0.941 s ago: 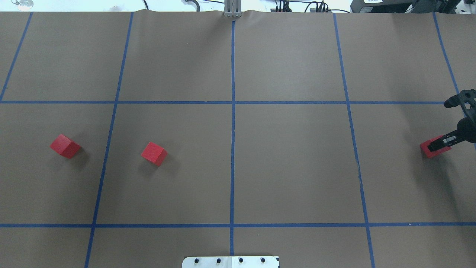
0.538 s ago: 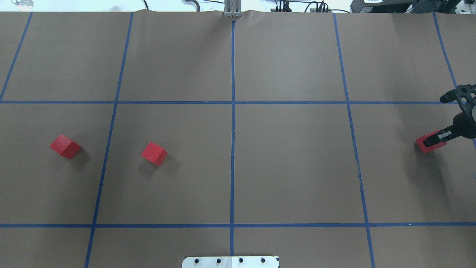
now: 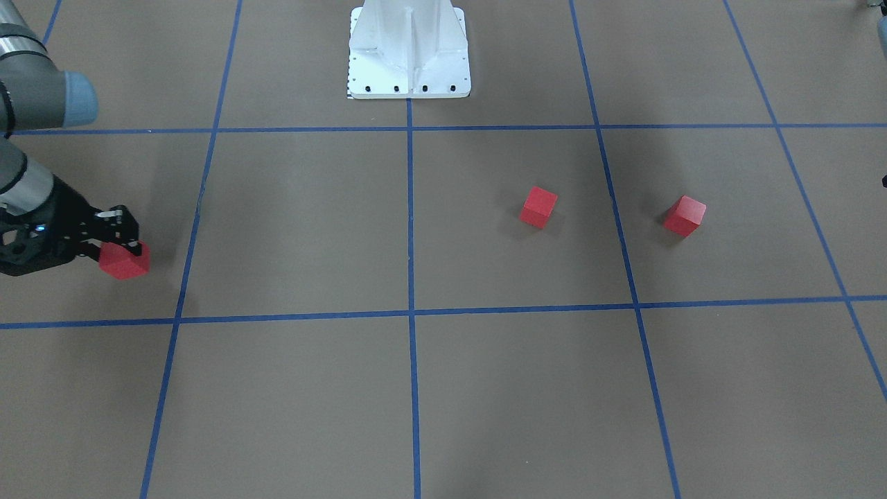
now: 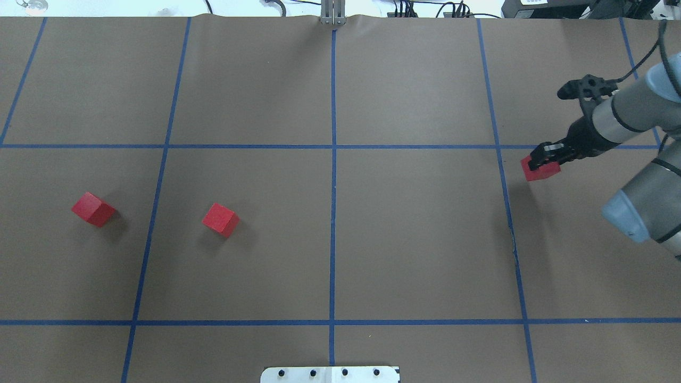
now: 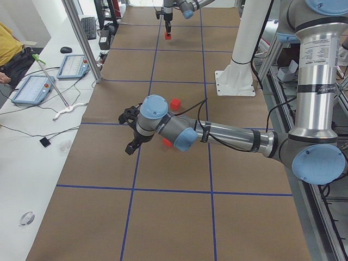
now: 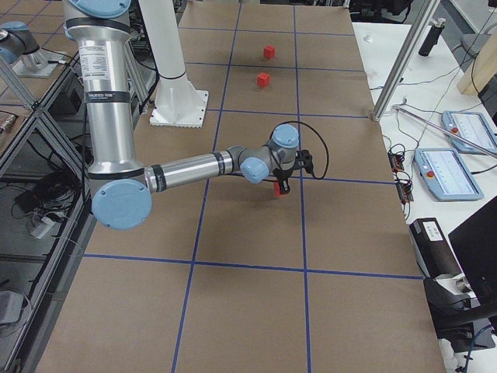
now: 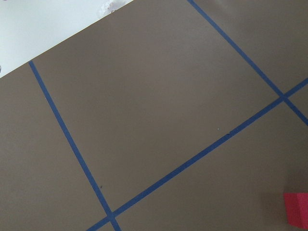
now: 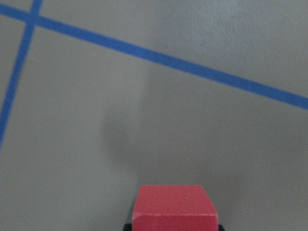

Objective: Form red blocks into L shape at center
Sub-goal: 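Carry the red cube with the right gripper to the table center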

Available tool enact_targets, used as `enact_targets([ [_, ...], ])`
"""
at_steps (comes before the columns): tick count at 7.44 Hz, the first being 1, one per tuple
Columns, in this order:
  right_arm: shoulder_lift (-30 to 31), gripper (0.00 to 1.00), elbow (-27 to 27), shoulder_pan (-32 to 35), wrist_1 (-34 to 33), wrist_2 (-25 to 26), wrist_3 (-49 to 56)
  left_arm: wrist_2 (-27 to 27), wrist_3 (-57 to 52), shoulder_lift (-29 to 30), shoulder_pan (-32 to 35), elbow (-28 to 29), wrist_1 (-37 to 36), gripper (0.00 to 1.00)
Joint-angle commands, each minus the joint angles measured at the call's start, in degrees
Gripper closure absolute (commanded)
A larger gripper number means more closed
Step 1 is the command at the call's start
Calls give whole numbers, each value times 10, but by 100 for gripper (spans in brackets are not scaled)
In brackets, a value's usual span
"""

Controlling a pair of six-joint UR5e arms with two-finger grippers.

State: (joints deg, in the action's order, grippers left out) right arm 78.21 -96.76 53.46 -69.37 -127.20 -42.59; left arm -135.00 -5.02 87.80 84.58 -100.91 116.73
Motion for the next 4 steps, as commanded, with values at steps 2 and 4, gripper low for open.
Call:
enact_targets([
  [2, -195, 100, 4, -121, -163, 91, -174, -1, 0, 0, 0, 1, -1, 0],
  [4, -270, 100, 14, -195, -211, 155, -257, 0, 0, 0, 0, 1, -2, 0],
])
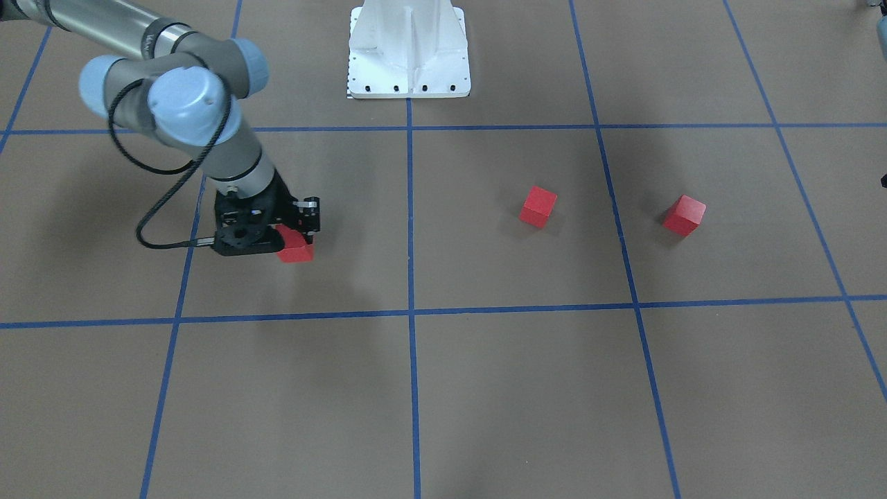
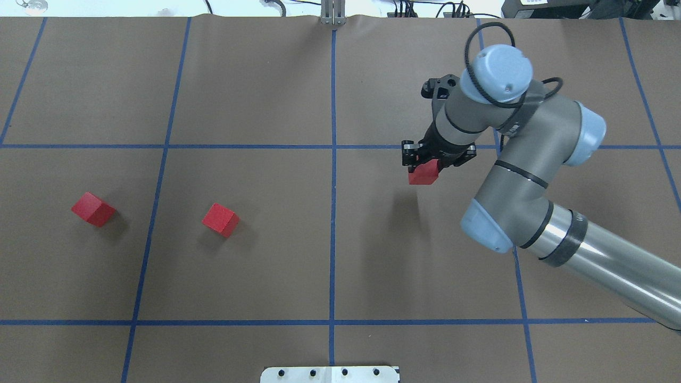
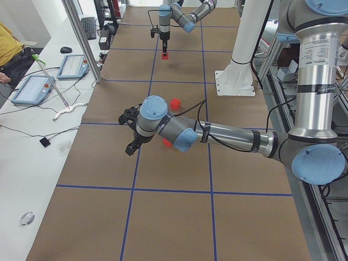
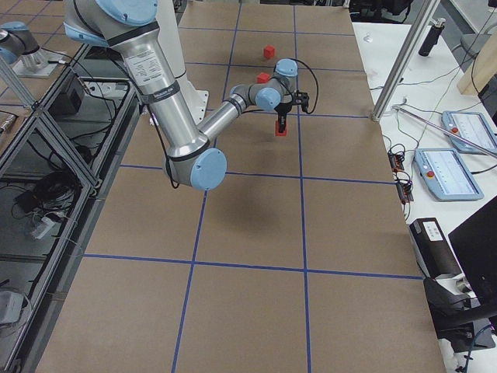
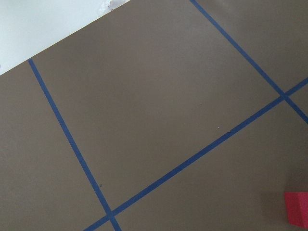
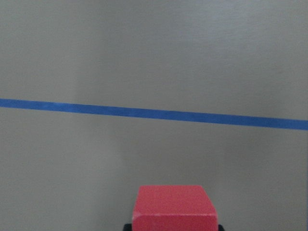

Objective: Form red blocks into L shape at center
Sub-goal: 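Carry the red cube with the right gripper to the table center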

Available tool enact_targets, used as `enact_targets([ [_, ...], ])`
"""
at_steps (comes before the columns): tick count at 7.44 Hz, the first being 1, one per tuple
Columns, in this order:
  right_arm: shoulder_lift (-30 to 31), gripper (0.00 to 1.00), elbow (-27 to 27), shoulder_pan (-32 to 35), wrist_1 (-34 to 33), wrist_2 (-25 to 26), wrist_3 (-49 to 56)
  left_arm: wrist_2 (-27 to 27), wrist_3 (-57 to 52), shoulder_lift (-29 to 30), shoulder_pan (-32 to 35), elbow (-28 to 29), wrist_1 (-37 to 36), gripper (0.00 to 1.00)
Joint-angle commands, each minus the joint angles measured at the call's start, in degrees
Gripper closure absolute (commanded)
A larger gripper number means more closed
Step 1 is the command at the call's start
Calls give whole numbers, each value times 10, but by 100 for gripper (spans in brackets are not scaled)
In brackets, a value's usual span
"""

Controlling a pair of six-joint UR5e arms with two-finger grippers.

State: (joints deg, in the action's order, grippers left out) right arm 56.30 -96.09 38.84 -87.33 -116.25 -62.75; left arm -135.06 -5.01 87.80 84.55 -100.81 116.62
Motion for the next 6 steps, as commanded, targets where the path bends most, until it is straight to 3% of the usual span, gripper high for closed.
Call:
enact_targets([
  [1, -81, 100, 28, -79, -32, 66, -96, 1, 0, 0, 0, 1, -2, 0],
  [3, -141, 100, 100, -104, -32, 75, -120, 1, 0, 0, 0, 1, -2, 0],
  [4, -144, 100, 107, -112, -32, 75, -120, 1, 0, 0, 0, 1, -2, 0],
  [6, -141, 84, 108, -130, -34, 74, -120, 1, 0, 0, 0, 0, -2, 0],
])
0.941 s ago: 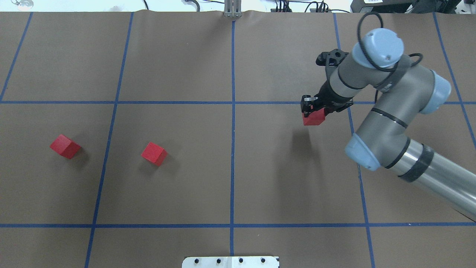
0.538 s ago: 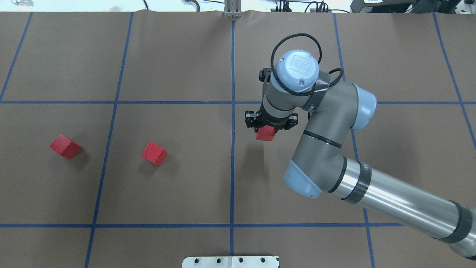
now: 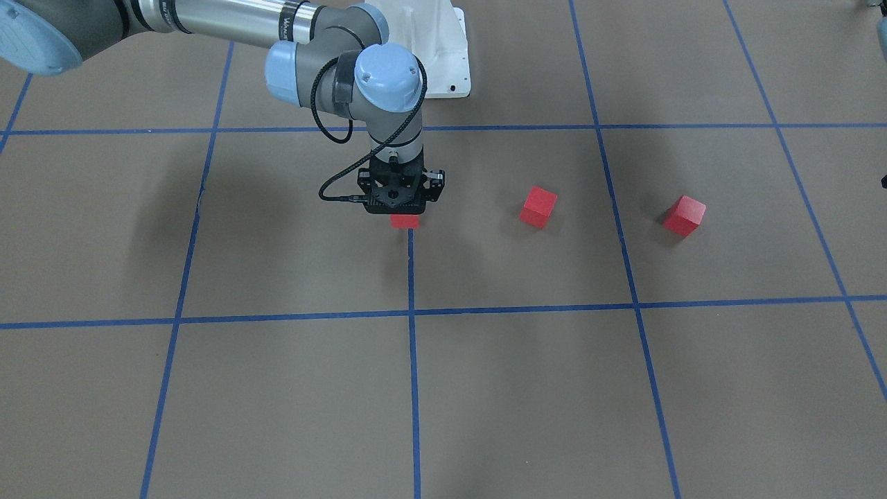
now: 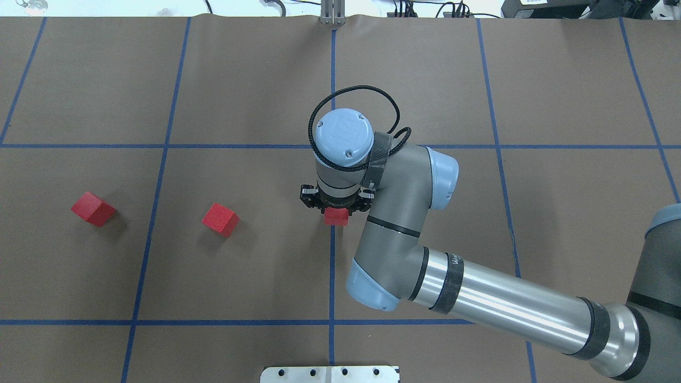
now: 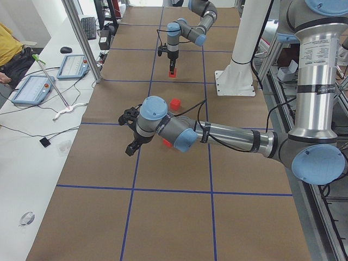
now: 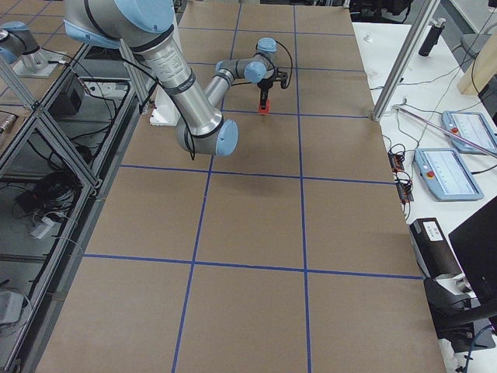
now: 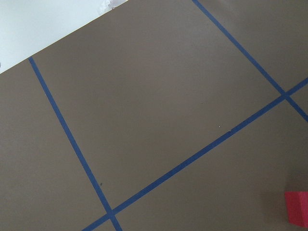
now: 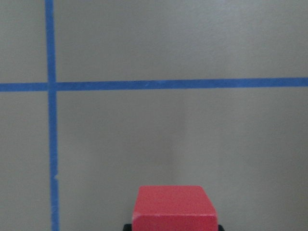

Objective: Form red blocks into L shape at center
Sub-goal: 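Carry the red cube with the right gripper to the table center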

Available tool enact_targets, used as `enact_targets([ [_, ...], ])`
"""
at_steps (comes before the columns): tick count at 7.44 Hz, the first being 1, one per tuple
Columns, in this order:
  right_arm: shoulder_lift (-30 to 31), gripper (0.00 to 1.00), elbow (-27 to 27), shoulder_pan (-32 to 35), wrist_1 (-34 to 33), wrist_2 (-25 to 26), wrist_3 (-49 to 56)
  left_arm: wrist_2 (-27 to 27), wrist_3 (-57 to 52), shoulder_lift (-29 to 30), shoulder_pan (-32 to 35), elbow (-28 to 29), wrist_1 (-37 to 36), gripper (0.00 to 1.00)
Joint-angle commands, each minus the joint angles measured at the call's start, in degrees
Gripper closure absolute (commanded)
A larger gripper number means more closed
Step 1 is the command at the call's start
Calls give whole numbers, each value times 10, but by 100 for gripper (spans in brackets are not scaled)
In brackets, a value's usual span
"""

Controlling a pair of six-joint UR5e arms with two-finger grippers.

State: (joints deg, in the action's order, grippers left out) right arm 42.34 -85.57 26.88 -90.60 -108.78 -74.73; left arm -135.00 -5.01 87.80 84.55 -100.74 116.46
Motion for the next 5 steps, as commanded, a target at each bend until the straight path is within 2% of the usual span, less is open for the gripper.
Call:
enact_targets([
  [1, -3, 79, 3, -13, -17, 0, -1, 0, 0, 0, 0, 0, 0, 0],
  [4, -3, 62, 3, -17, -23, -3, 0, 0, 0, 0, 0, 0, 0, 0],
  [5, -4, 59, 3, -17, -23, -4, 0, 0, -1, 1, 0, 4, 1, 0],
])
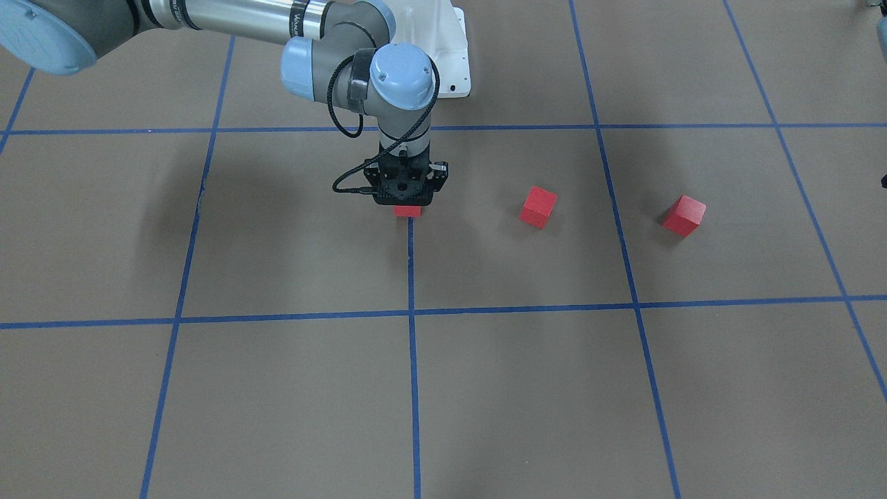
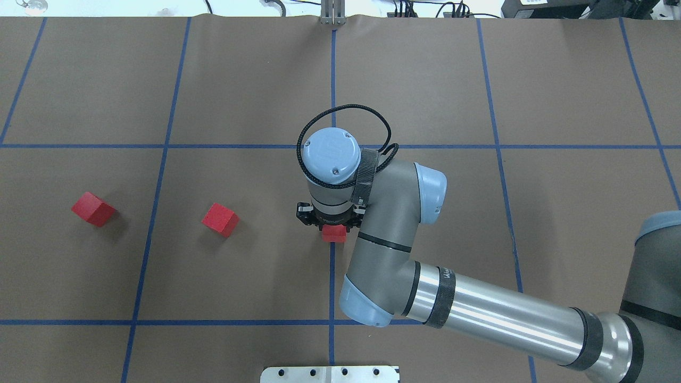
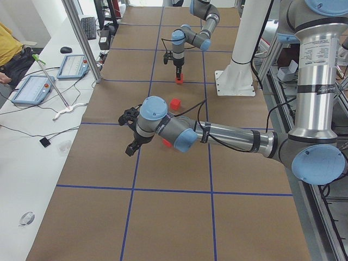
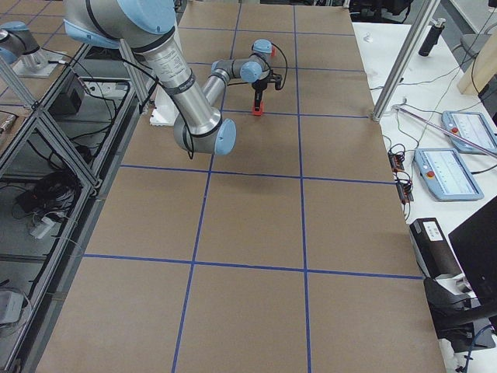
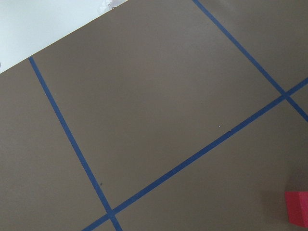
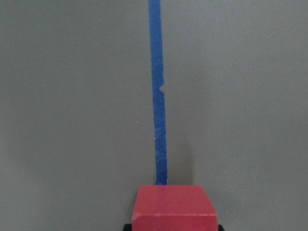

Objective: Form red blocks into L shape at center
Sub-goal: 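Lower the cube at center and open the right gripper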

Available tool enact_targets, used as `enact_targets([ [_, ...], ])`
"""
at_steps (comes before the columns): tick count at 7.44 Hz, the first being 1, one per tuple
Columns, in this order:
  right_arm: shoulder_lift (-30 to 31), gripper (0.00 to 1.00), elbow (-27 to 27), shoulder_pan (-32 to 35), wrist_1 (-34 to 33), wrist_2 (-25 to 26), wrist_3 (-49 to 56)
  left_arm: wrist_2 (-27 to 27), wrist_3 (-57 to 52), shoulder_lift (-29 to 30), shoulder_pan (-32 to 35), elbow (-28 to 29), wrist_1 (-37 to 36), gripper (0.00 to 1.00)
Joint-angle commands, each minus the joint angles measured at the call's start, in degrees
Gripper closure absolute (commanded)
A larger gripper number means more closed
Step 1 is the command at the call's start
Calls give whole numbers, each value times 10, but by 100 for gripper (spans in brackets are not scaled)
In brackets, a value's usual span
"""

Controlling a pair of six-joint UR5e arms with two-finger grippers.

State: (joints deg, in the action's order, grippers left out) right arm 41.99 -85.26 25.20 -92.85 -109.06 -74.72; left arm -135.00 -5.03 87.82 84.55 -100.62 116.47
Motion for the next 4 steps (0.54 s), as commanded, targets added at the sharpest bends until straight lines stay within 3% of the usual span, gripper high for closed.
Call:
enact_targets([
  [1, -1, 58, 0, -1, 1, 0, 0, 0, -1, 1, 0, 2, 1, 0],
  [4, 0, 47, 1, -2, 4, 3, 1, 0, -1, 1, 0, 5, 1, 0],
])
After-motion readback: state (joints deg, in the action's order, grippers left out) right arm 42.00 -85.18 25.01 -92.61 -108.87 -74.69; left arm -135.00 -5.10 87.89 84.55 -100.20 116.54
